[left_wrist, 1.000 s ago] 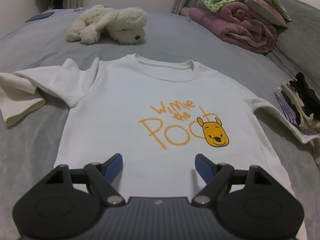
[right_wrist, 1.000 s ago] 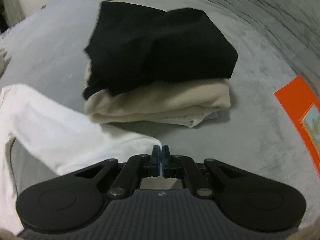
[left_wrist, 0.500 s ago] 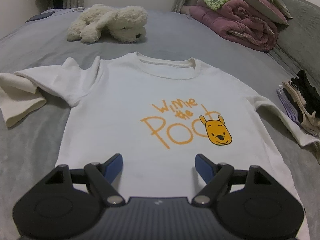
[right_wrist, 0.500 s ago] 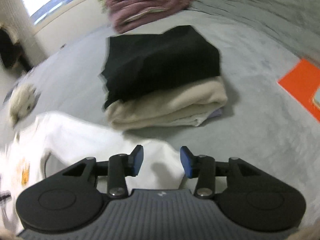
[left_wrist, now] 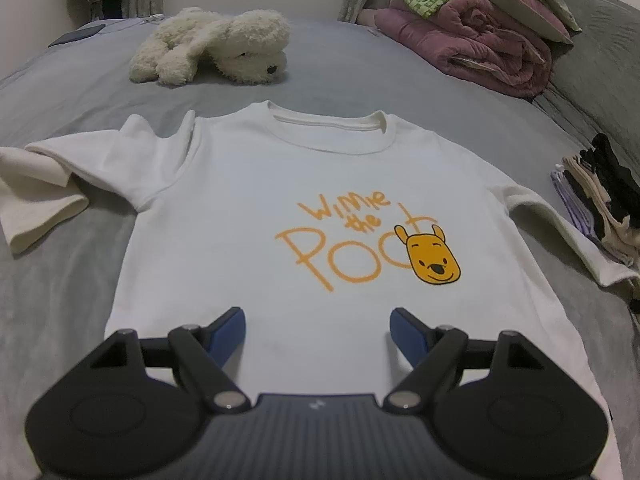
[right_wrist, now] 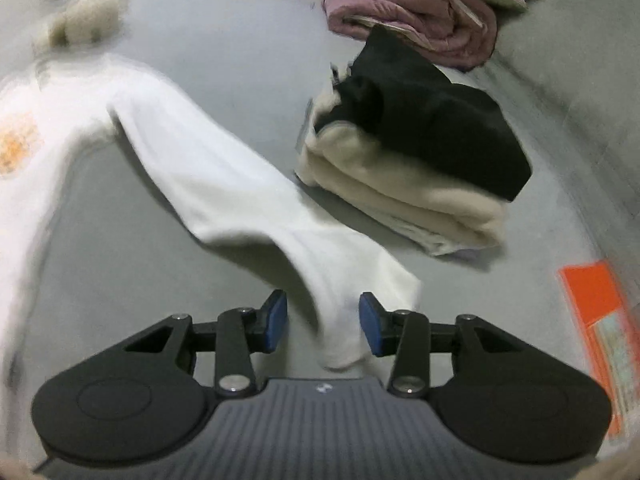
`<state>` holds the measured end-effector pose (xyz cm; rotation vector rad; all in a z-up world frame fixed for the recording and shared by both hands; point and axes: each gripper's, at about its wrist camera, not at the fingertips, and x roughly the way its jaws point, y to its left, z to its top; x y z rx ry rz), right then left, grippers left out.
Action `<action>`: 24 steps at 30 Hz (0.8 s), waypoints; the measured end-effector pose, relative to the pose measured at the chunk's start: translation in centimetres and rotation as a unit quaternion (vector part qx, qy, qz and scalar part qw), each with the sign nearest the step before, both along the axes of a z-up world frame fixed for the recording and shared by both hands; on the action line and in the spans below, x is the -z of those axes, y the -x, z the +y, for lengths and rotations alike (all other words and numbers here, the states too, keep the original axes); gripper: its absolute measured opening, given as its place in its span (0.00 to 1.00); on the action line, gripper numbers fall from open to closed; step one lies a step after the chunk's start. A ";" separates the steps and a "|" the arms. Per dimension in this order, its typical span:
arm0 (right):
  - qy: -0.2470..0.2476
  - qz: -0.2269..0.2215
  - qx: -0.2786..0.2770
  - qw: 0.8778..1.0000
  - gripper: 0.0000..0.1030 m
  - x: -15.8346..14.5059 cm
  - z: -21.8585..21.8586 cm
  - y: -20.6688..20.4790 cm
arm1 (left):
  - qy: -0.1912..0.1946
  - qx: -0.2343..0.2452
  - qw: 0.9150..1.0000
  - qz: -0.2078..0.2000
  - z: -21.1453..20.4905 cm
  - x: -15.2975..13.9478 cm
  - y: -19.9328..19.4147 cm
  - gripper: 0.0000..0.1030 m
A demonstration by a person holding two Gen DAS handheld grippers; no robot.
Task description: Fold clothes
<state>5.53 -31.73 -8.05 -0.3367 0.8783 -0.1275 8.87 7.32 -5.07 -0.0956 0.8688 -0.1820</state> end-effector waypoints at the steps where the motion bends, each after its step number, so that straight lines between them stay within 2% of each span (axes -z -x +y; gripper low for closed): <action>1: 0.033 0.008 0.001 0.999 0.05 0.7 0.0 -0.2 | 0.001 0.000 1.000 0.000 0.0 0.0 0.0 0.78; 3: 0.108 0.015 -0.008 0.994 0.04 1.7 0.3 -0.1 | 0.002 -0.001 1.000 0.000 0.1 -0.1 0.0 0.78; 4: 0.157 0.016 -0.023 0.987 0.03 2.2 0.6 0.2 | 0.001 0.000 1.000 0.000 0.2 0.0 0.0 0.78; 7: 0.298 0.022 -0.070 0.952 0.03 4.0 1.5 1.1 | -0.002 0.002 1.000 0.003 0.2 0.1 -0.1 0.78; 9: 0.355 0.042 -0.097 0.929 0.03 5.6 1.4 1.4 | -0.005 0.004 1.000 0.004 0.1 0.2 -0.1 0.78; 12: 0.357 0.074 -0.111 0.925 0.04 7.5 0.8 1.4 | -0.009 0.006 1.000 0.005 0.0 0.3 -0.1 0.79; 14: 0.365 0.075 -0.112 0.921 0.05 8.1 0.7 1.4 | -0.010 0.007 1.000 0.005 0.0 0.3 -0.1 0.79; 18: 0.330 0.075 -0.089 0.937 0.13 6.1 0.6 1.1 | -0.009 0.008 1.000 0.007 0.2 0.3 0.0 0.79; 20: 0.282 0.068 -0.064 0.955 0.24 4.1 0.6 1.3 | -0.010 0.009 1.000 0.007 0.2 0.3 -0.1 0.79; 22: 0.221 0.061 -0.043 0.972 0.24 2.3 -0.2 1.4 | -0.009 0.009 1.000 0.007 0.2 0.2 -0.1 0.79; 24: 0.163 0.056 -0.025 0.985 0.25 0.9 -0.8 1.7 | -0.008 0.007 1.000 0.007 0.3 0.2 0.0 0.79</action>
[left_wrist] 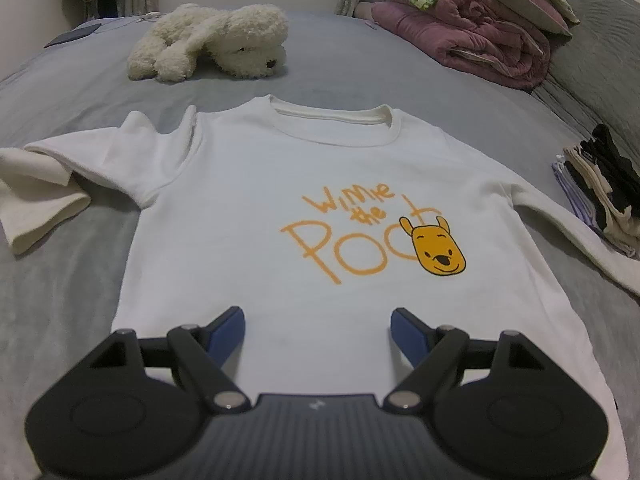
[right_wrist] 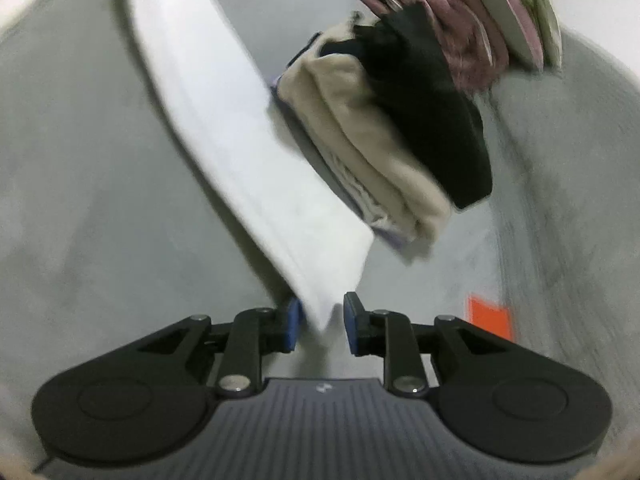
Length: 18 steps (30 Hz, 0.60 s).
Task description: Fold clothes
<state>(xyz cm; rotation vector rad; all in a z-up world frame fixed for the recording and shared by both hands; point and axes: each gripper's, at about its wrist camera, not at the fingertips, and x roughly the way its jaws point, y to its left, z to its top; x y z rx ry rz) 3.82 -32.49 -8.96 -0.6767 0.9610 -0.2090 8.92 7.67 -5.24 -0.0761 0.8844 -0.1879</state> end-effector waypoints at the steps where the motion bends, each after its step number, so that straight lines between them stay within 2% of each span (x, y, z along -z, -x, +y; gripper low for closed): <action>1: -0.028 -0.004 0.010 1.000 0.25 -0.7 -0.2 0.1 | 0.000 -0.003 1.000 0.000 0.1 0.0 0.0 0.79; 5: -0.120 -0.019 0.027 0.992 0.25 -2.8 -0.1 0.8 | 0.004 -0.019 1.000 -0.003 1.0 -0.1 -0.1 0.79; 9: -0.231 -0.027 0.034 0.972 0.25 -4.6 0.5 1.1 | 0.008 -0.039 0.999 -0.003 2.0 -0.1 -0.3 0.79; 13: -0.343 -0.023 0.036 0.938 0.25 -5.3 0.7 0.4 | 0.010 -0.048 0.999 -0.004 2.4 0.1 -0.5 0.79; 18: -0.473 0.023 0.025 0.880 0.25 -4.0 2.6 -1.1 | 0.001 -0.048 0.999 -0.005 2.2 0.4 -0.8 0.79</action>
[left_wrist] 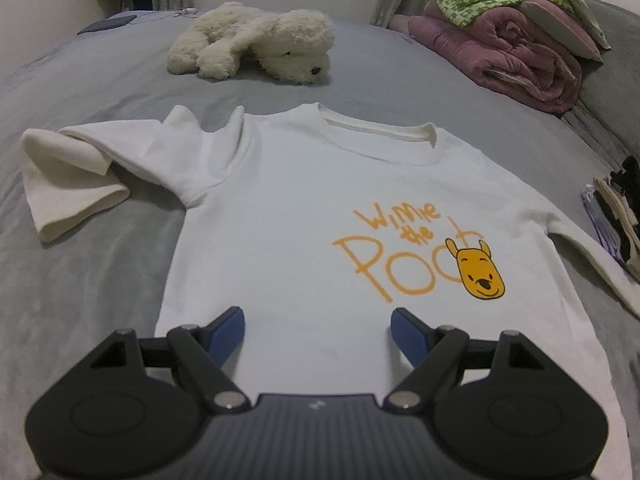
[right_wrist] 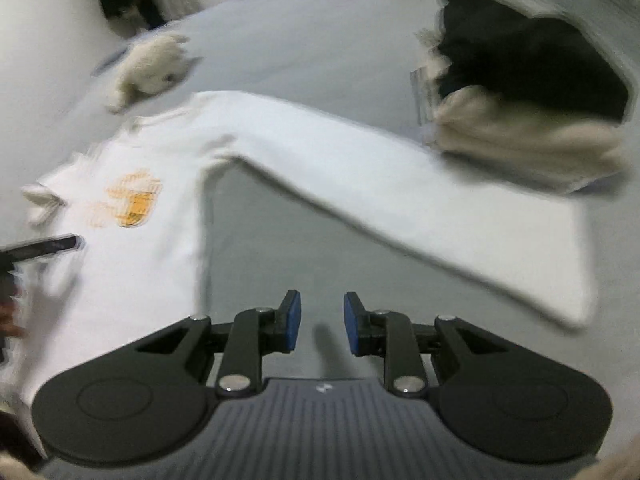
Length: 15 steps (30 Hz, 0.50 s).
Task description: Fold clothes
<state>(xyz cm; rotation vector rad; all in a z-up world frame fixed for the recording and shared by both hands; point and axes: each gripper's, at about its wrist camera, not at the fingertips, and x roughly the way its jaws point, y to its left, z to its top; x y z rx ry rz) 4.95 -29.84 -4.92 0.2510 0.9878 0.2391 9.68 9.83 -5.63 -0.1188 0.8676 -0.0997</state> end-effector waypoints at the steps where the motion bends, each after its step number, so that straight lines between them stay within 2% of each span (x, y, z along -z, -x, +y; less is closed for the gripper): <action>1: -0.030 0.011 -0.008 0.999 0.25 0.5 0.4 -0.6 | -0.002 0.001 1.000 0.000 -0.1 0.1 -0.1 0.80; 3: -0.087 0.034 -0.024 0.995 0.25 1.5 1.3 -1.8 | -0.005 0.002 1.000 -0.001 -0.1 0.2 -0.1 0.80; 5: -0.119 0.055 -0.033 0.991 0.26 2.7 2.2 -3.1 | -0.010 0.005 1.000 -0.002 -0.2 0.3 -0.2 0.81; 11: -0.212 0.062 -0.033 0.975 0.24 4.1 2.8 -5.3 | -0.031 0.022 0.999 -0.011 -0.6 0.8 -0.2 0.85; 15: -0.248 0.065 -0.038 0.966 0.22 5.0 3.8 -6.6 | -0.035 0.026 0.999 -0.016 -0.6 0.9 -0.3 0.86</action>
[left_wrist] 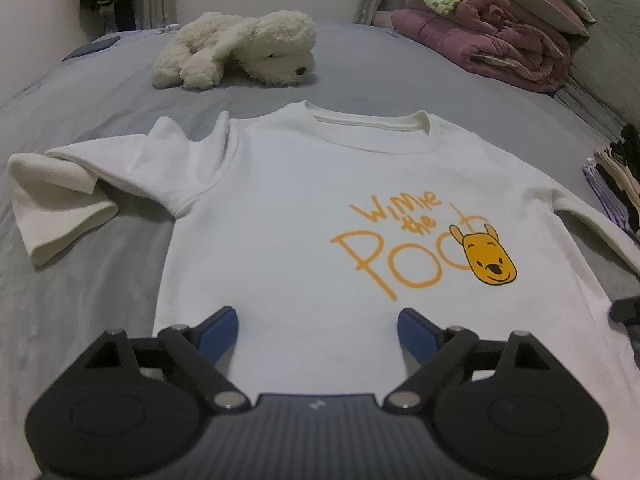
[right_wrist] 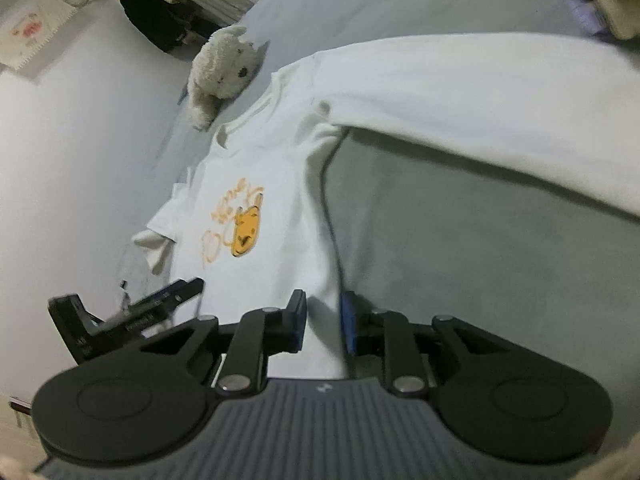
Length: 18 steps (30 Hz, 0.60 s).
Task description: Fold clothes
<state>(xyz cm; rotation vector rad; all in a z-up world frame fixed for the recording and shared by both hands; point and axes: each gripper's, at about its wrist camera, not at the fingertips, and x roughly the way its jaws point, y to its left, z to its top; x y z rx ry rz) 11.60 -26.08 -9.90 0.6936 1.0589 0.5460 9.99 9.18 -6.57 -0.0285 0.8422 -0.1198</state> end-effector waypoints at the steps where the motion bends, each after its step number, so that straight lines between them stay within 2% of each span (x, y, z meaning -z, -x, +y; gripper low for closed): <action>1: -0.010 0.001 -0.001 1.000 0.22 0.2 0.1 -0.3 | 0.000 0.000 1.000 -0.001 0.0 0.0 0.0 0.86; 3: -0.031 0.004 0.001 1.000 0.20 0.7 0.4 -0.9 | -0.001 0.000 1.000 -0.002 -0.1 0.1 0.0 0.86; 5: -0.051 0.009 0.004 0.999 0.13 1.2 0.6 -1.6 | -0.002 0.001 1.000 -0.003 -0.1 0.1 0.1 0.86; 7: -0.071 0.014 0.014 0.997 0.11 1.7 0.7 -2.2 | -0.003 0.002 1.000 -0.004 -0.1 0.1 0.1 0.87; 11: -0.112 0.019 0.039 0.993 0.10 2.6 0.6 -3.6 | -0.003 0.003 1.000 -0.005 -0.2 0.2 0.0 0.87; 18: -0.153 0.016 0.087 0.984 0.09 3.0 0.6 -5.7 | -0.006 0.002 1.000 -0.005 -0.3 0.2 0.1 0.88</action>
